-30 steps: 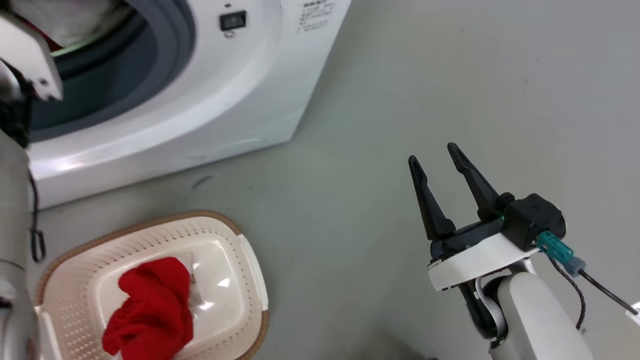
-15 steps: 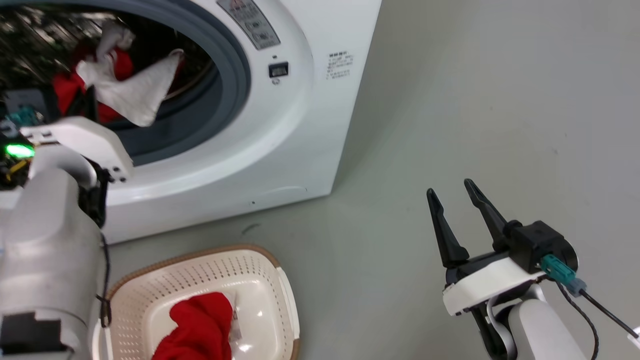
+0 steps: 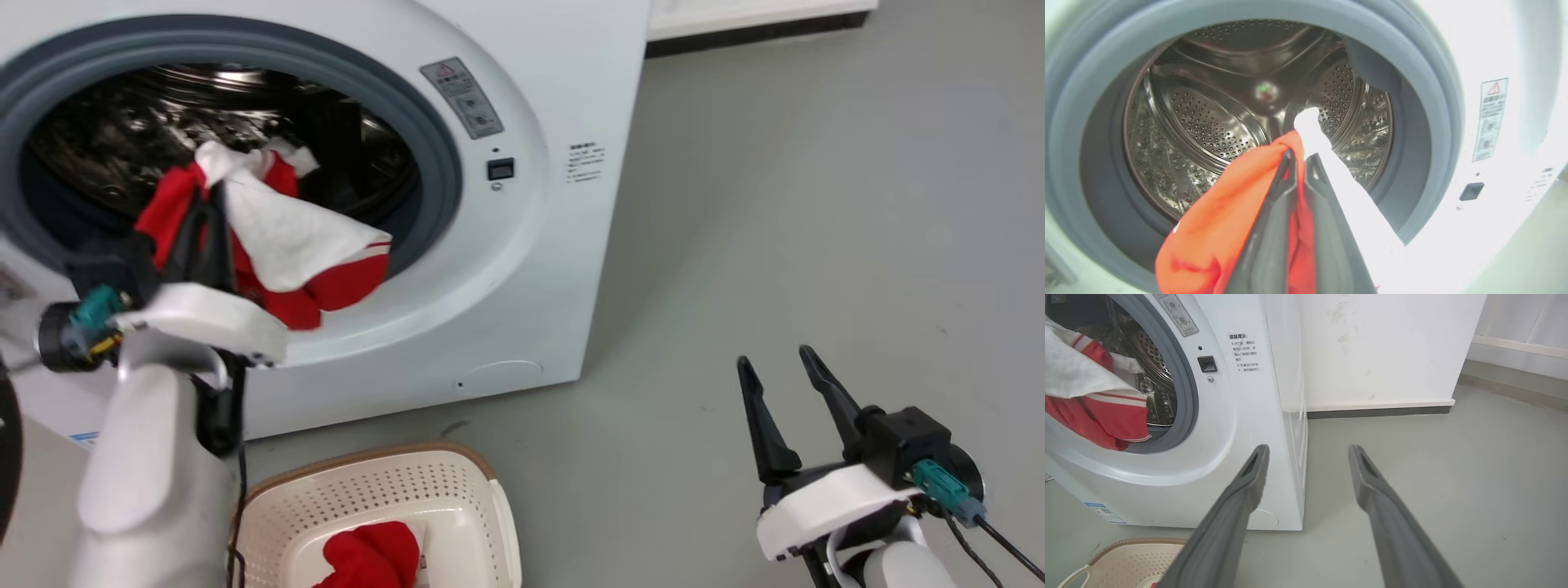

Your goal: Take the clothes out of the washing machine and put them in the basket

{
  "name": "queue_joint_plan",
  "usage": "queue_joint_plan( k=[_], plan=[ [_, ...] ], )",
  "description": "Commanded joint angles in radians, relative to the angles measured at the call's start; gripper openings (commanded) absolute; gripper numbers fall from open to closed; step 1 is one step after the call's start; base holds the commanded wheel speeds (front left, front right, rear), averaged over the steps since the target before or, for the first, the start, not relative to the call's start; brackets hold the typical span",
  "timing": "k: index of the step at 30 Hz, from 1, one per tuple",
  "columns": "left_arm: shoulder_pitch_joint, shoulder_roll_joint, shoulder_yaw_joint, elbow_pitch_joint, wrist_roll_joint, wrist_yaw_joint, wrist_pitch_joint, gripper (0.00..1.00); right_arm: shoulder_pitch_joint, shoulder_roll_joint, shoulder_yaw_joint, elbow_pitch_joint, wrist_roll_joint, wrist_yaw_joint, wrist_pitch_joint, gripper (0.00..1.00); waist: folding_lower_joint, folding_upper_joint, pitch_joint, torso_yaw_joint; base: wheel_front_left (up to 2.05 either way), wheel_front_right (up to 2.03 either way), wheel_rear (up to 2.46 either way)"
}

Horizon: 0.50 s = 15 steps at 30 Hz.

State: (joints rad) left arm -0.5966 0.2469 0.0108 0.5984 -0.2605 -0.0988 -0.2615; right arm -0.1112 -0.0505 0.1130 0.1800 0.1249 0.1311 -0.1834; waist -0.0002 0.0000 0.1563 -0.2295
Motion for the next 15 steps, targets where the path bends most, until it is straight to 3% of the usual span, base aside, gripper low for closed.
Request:
queue_joint_plan(
  k=[1, 9, 15],
  plan=[
    [0.047, -0.018, -0.001, -0.063, 0.008, -0.002, -0.005, 0.00, 0.017, 0.001, -0.008, -0.013, -0.008, -0.001, 0.007, 1.00, 0.0002, 0.0000, -0.020, 0.022, 0.00, 0.00, 0.00],
    [0.269, -0.073, -0.043, -0.400, 0.029, 0.001, 0.002, 0.00, 0.051, 0.001, -0.015, -0.055, -0.020, -0.001, 0.039, 1.00, 0.0002, 0.0000, -0.031, 0.055, 0.00, 0.00, 0.00],
    [0.427, -0.095, -0.071, -0.531, 0.012, 0.014, 0.064, 0.00, 0.044, 0.001, -0.015, -0.075, -0.015, -0.001, 0.043, 1.00, 0.0002, 0.0000, 0.003, 0.063, 0.00, 0.00, 0.00]
  ],
)
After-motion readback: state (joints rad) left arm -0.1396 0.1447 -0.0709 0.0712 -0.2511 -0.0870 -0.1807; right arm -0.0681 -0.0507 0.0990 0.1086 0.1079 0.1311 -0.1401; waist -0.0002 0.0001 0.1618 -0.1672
